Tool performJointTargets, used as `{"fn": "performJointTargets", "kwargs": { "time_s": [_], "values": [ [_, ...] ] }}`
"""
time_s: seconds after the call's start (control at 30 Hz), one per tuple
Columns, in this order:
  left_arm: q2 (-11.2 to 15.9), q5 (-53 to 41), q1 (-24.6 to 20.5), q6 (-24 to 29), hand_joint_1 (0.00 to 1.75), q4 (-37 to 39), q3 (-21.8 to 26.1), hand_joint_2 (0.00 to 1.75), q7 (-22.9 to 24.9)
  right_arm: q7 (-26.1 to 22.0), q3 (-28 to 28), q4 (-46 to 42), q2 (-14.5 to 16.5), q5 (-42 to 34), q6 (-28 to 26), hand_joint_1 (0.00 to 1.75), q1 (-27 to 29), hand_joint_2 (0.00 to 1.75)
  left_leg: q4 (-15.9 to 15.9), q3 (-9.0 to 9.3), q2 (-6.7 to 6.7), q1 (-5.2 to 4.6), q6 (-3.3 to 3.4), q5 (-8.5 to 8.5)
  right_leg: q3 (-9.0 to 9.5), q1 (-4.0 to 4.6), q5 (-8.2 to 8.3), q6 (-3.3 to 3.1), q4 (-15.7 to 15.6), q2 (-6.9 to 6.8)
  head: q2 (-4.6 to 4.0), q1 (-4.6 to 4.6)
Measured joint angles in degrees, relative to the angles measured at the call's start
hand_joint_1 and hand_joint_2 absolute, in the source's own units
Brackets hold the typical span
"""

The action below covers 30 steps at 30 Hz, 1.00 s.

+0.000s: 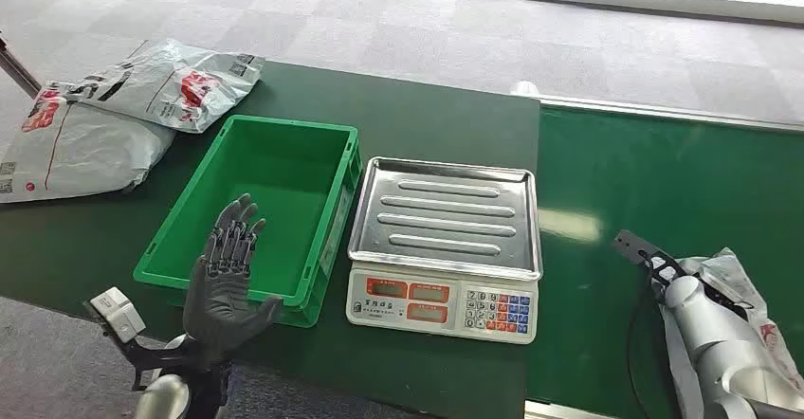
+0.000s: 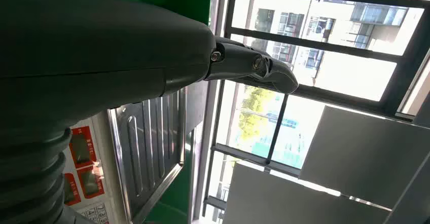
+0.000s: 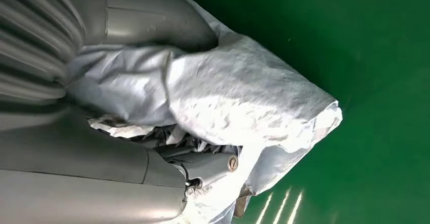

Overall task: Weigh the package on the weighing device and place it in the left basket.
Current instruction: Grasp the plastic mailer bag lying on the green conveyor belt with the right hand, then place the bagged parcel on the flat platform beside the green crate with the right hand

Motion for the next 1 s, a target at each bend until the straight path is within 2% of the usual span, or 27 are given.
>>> {"fn": "performJointTargets", "kwargs": {
  "time_s": [0.13,0.27,0.37,0.47,0.6,0.63,0.73,0.8,0.9,1.0],
  "values": [
    [0.00,0.05,0.26,0.14,0.00,-0.38,0.00,1.75,0.03,0.27,0.00,-0.72,0.16,0.82,-2.73,1.75,0.15,1.75,0.00,-0.03,0.01,0.00,0.00,0.00,-0.02,0.00,0.00,0.00,0.00,0.01,0.00,-0.01],
    [0.00,0.40,1.45,0.51,0.00,-1.82,0.01,1.75,0.09,-0.80,0.00,-4.15,0.79,0.61,-11.01,1.75,0.95,1.75,-0.01,-0.05,0.03,0.00,0.00,0.00,-0.07,0.00,0.00,0.00,0.00,0.04,0.00,0.00],
    [-0.01,0.73,2.46,0.60,0.00,-3.09,0.01,1.75,0.07,-3.98,-0.02,-10.02,1.73,-1.46,-18.50,1.75,2.66,1.75,-0.01,-0.05,0.05,0.00,0.00,0.00,-0.08,0.00,0.00,0.00,0.01,0.07,0.00,0.00],
    [-0.04,0.95,3.11,0.78,0.00,-3.99,0.02,1.75,-0.14,-10.34,-0.04,-18.63,3.15,-4.34,-28.63,1.75,5.36,1.75,-0.03,-0.06,0.02,0.00,0.00,0.00,-0.10,0.00,-0.01,-0.01,0.01,0.03,0.00,-0.01],
    [-0.10,1.02,3.19,1.20,0.00,-4.23,0.02,1.75,-0.62,-16.05,-0.34,-28.21,4.70,-7.24,-35.46,1.75,7.72,1.75,-0.05,-0.08,-0.04,0.01,-0.01,0.00,-0.12,0.01,-0.01,-0.01,0.00,-0.04,0.00,-0.01],
    [-0.11,1.02,3.16,1.30,0.00,-4.21,0.02,1.75,-0.78,-19.35,-0.42,-30.24,5.09,-8.86,-38.35,1.75,8.49,1.75,-0.05,-0.11,-0.07,0.01,-0.01,0.01,-0.13,0.01,-0.01,-0.01,0.01,-0.06,0.00,-0.01],
    [-0.09,1.01,2.51,1.74,0.00,-3.75,-0.07,1.75,-1.51,-33.49,-0.62,-37.94,7.41,-15.32,-46.07,1.75,10.13,1.75,-0.05,-0.13,0.01,0.01,-0.04,0.02,-0.20,0.01,0.00,-0.01,0.02,0.06,0.00,-0.01],
    [-0.05,1.07,1.40,2.02,0.00,-2.86,-0.47,1.75,-2.09,-38.71,-0.58,-43.46,9.43,-17.91,-47.18,1.75,10.39,1.75,-0.06,-0.09,0.09,0.02,-0.05,0.03,-0.20,0.02,0.00,-0.02,0.02,0.15,0.00,-0.02],
    [0.04,1.17,0.07,2.17,0.00,-1.53,-1.13,1.75,-2.68,-39.02,0.38,-49.34,11.33,-20.01,-45.08,1.75,10.32,1.75,-0.06,-0.11,0.02,0.03,-0.06,0.05,-0.16,0.02,0.00,-0.02,0.03,0.04,0.00,-0.02],
    [0.33,1.10,-1.45,1.07,0.00,0.08,-1.64,1.75,-3.33,-39.90,3.83,-52.08,11.80,-21.64,-33.02,1.75,9.12,1.75,-0.07,-0.25,0.10,0.02,-0.11,0.08,-0.18,0.01,0.07,-0.05,0.04,0.15,0.00,0.00]
  ]
}}
